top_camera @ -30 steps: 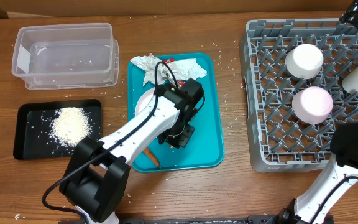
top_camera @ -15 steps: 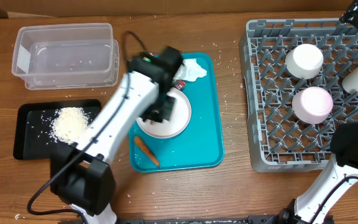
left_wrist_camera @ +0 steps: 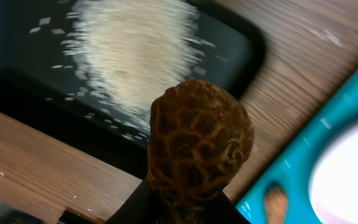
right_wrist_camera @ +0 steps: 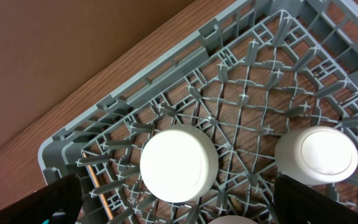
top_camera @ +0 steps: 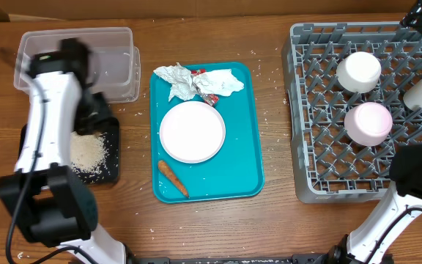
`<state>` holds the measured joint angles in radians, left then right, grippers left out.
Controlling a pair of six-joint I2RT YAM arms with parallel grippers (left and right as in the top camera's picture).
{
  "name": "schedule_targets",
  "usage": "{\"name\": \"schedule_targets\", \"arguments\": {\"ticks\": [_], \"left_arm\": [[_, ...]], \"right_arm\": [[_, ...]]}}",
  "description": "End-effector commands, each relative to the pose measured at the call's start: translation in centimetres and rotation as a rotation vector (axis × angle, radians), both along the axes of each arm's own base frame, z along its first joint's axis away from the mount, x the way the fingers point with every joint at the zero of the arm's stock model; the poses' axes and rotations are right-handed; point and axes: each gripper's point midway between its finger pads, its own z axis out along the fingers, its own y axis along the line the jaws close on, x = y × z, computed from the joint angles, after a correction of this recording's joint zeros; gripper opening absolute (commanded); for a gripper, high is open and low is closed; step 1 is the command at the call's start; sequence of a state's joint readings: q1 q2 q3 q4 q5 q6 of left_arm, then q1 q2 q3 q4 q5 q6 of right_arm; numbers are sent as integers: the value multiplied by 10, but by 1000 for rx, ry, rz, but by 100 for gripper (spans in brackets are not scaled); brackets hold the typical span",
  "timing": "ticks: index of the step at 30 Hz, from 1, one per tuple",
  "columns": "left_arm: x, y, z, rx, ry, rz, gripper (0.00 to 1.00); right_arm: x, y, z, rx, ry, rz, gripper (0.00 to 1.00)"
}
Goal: Sort waste into correct bins and load items into the dishwasher
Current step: 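Carry the brown food piece to the black tray and release it, then move the left gripper back to the teal tray and grasp the carrot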
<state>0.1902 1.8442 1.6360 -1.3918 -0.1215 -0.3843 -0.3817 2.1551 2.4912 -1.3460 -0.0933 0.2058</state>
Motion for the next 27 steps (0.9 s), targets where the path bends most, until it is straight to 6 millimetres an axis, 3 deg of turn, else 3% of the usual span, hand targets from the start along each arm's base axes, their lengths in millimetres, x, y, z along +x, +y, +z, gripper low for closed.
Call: {"name": "schedule_targets", "arguments": {"ticks": [1, 5, 10, 14, 21, 27], "left_arm": [[-19, 31, -18, -13, 37, 131, 23], [-27, 49, -34, -80, 11, 231, 26], [-30, 64, -39, -94, -9, 285, 59], [-28, 60, -39, -117, -20, 281, 61], [-16, 6, -31, -281, -36, 142, 53], [-24, -85, -26, -345, 70, -113, 54]], "right_arm": [[-2, 0, 17, -18, -40, -3, 100], [-2, 0, 17, -18, -40, -3, 100], [-2, 0, 17, -18, -40, -3, 100], [-2, 0, 17, -18, -40, -3, 100], [-2, 0, 17, -18, -40, -3, 100], [-2, 0, 17, -18, -40, -3, 100]]}}
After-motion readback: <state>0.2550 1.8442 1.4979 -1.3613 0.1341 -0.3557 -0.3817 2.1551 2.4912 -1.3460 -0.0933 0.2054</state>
